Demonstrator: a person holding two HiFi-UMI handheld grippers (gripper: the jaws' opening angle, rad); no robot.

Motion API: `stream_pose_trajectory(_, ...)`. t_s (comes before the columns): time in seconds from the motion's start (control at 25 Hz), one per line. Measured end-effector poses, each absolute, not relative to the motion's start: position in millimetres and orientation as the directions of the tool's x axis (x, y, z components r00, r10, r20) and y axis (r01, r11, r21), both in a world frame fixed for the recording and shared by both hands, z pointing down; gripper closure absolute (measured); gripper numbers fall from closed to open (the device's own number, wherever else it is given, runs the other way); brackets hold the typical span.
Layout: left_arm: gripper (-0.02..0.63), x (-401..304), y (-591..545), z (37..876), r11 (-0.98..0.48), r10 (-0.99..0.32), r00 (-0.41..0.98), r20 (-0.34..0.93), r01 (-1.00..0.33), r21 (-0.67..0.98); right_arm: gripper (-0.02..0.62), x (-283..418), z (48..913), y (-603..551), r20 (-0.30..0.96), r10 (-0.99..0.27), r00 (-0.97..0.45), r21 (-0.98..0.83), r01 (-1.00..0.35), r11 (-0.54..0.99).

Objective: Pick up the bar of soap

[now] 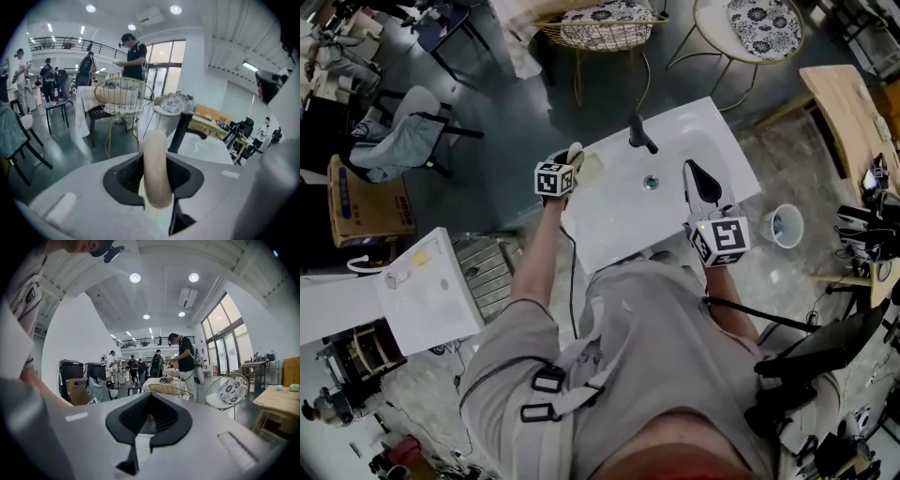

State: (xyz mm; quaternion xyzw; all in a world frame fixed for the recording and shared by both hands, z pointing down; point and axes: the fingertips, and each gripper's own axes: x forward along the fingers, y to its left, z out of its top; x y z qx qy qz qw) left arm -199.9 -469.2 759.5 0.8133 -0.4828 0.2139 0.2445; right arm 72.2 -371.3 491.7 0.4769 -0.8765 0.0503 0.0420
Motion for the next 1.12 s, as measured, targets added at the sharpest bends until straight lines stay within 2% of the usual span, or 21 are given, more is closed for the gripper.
stream_pose_trajectory(0.24, 0.500, -205, -435, 643, -0.381, -0.843, 0.428, 0.327, -0.903, 0.199, 0.594, 24, 468, -368, 0.091, -0.770, -0.632, -0.051, -0.775, 0.630)
stream_pose_trajectory(0.6, 0.500, -205, -355, 488, -0.339, -0.939, 0.343, 0.019, -0.934, 0.111, 0.594, -37, 440, -348, 0.053, -0.673, -0.738, -0.029, -0.674, 0.738)
stream_pose_trajectory(0.84, 0.500, -211, -307, 447, -0.288, -0.957, 0.286, -0.044, -0.955, 0.069, 0.594, -62, 432, -325, 0.037, -0.629, -0.777, -0.028, -0.630, 0.776)
stream_pose_trajectory(1.12, 0.501, -210, -275, 444, -0.249, -0.968, 0.245, -0.056, -0.965, 0.083, 0.594, -68, 435, -312, 0.044, -0.625, -0.780, -0.016, -0.626, 0.780)
